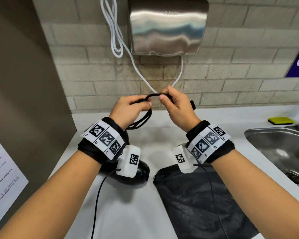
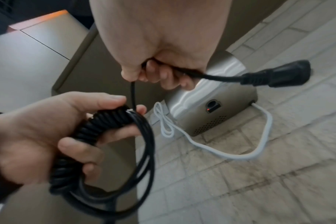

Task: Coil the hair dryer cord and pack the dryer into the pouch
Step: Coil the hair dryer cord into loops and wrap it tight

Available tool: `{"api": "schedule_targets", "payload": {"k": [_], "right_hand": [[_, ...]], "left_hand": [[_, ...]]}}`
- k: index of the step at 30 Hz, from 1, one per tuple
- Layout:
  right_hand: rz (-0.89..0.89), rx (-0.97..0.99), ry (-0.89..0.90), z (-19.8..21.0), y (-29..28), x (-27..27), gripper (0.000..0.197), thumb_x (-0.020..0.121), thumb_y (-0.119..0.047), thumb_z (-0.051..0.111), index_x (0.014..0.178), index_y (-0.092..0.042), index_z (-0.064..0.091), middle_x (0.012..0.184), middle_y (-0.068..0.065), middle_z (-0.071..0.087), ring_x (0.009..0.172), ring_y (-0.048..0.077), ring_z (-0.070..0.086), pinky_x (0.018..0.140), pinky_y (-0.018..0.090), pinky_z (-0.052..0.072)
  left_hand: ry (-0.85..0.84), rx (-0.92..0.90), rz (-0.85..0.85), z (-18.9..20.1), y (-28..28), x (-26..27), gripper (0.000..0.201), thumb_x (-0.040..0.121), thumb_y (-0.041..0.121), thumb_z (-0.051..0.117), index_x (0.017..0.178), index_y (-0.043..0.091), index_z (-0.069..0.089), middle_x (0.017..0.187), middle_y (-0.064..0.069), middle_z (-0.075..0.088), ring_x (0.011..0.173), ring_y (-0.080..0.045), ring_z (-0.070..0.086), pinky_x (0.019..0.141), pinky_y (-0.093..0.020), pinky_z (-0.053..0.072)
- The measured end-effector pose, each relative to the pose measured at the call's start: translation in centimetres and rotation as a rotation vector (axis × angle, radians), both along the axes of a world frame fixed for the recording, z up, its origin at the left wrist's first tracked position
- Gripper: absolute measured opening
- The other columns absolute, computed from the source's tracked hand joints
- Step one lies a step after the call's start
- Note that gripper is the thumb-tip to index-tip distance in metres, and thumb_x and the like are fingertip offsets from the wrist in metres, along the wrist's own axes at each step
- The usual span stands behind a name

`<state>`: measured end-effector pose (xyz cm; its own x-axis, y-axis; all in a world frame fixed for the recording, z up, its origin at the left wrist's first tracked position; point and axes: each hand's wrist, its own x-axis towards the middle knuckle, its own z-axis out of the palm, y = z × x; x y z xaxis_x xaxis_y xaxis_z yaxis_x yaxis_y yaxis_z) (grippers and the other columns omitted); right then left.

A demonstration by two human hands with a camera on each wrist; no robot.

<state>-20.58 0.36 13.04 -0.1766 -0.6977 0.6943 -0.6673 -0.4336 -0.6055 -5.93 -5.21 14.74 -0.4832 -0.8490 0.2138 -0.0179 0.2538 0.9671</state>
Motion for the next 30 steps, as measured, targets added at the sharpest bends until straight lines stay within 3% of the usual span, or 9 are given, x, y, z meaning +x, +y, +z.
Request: {"api": "schedule_targets", "payload": {"k": [4,7,11,15,18,21,25,28,30], "right_hand": [[-0.244,0.295,0.358,-1.9,0.2,-2.7,0.018,0.095,-0.025,0.039,0.084,-0.012,0.044,0.072,-0.005,0.044,0.079,0.020,0.041,0.073,0.035,0.034],[-0.417,0.370,0.672,-3.8,0.6,-3.8,0.024,0.096,-0.026,0.034,0.097,-0.009,0.050,0.095,0.009,0.050,0.091,0.028,0.042,0.076,0.035,0.028],[-0.477,0.531,0.791,-4.5,0.9,-3.6,0.030,0.099,-0.027,0.031,0.109,-0.009,0.052,0.111,0.010,0.043,0.102,0.029,0.038,0.077,0.031,0.021],[-0.243,0.664,0.475,-3.4,0.9,-3.1,0.016,0.094,-0.005,0.043,0.097,-0.005,0.059,0.099,0.009,0.038,0.091,0.030,0.048,0.083,0.030,0.039],[-0.130,0.496,0.152,-2.4,1.0,-1.9,0.023,0.089,0.004,0.046,0.076,-0.014,0.054,0.092,0.003,0.042,0.080,0.022,0.051,0.076,0.025,0.042],[0.025,0.303,-0.008,-1.2,1.1,0.1,0.028,0.086,0.008,0.049,0.074,-0.017,0.052,0.083,-0.005,0.043,0.070,0.004,0.053,0.066,0.011,0.043],[0.271,0.149,-0.110,-1.1,0.4,2.1,0.024,0.079,0.004,0.053,0.076,-0.019,0.056,0.086,-0.002,0.046,0.072,0.011,0.056,0.064,0.021,0.052],[0.182,0.039,-0.163,-1.7,-0.4,3.2,0.020,0.077,0.006,0.059,0.080,-0.014,0.058,0.082,-0.006,0.048,0.068,0.003,0.053,0.066,0.023,0.052],[-0.024,0.046,-0.140,-1.8,-0.8,3.6,0.025,0.077,0.001,0.066,0.079,-0.018,0.049,0.074,-0.007,0.049,0.064,0.005,0.050,0.063,0.023,0.046]], "left_hand": [[0.121,0.072,0.038,0.5,-0.9,0.7,0.016,0.084,0.010,0.062,0.092,0.022,0.068,0.083,-0.002,0.066,0.078,-0.011,0.059,0.034,-0.012,0.020],[0.132,0.060,0.048,0.3,-1.3,0.9,0.021,0.083,0.010,0.063,0.097,0.025,0.067,0.085,-0.001,0.067,0.088,-0.016,0.060,0.034,-0.012,0.023],[0.138,0.049,0.056,-0.1,-1.4,0.5,0.022,0.082,0.007,0.064,0.100,0.019,0.069,0.082,0.000,0.066,0.075,-0.012,0.059,0.035,-0.011,0.027],[0.147,0.035,0.052,-0.4,-1.3,0.2,0.026,0.083,0.004,0.063,0.107,0.010,0.067,0.081,0.000,0.065,0.056,0.005,0.058,0.040,-0.003,0.032],[0.149,0.067,0.072,-0.5,-1.6,0.4,0.019,0.084,0.010,0.063,0.100,0.017,0.069,0.079,0.001,0.066,0.063,-0.004,0.059,0.034,-0.010,0.027],[0.181,0.091,0.085,-0.4,-2.0,0.7,0.013,0.084,0.013,0.064,0.090,0.024,0.069,0.084,-0.001,0.068,0.085,-0.018,0.062,0.033,-0.010,0.022],[0.166,0.096,0.046,0.0,-1.6,0.7,0.012,0.085,0.017,0.063,0.088,0.027,0.068,0.085,-0.002,0.068,0.079,-0.015,0.062,0.033,-0.013,0.022],[0.168,0.147,-0.011,0.2,-1.1,0.6,0.011,0.086,0.018,0.060,0.093,0.024,0.068,0.085,-0.003,0.067,0.052,-0.004,0.054,0.032,-0.015,0.022],[0.171,0.176,-0.038,0.1,-0.8,0.5,0.012,0.086,0.019,0.059,0.094,0.022,0.068,0.090,-0.004,0.068,0.049,-0.005,0.049,0.031,-0.015,0.022]]}}
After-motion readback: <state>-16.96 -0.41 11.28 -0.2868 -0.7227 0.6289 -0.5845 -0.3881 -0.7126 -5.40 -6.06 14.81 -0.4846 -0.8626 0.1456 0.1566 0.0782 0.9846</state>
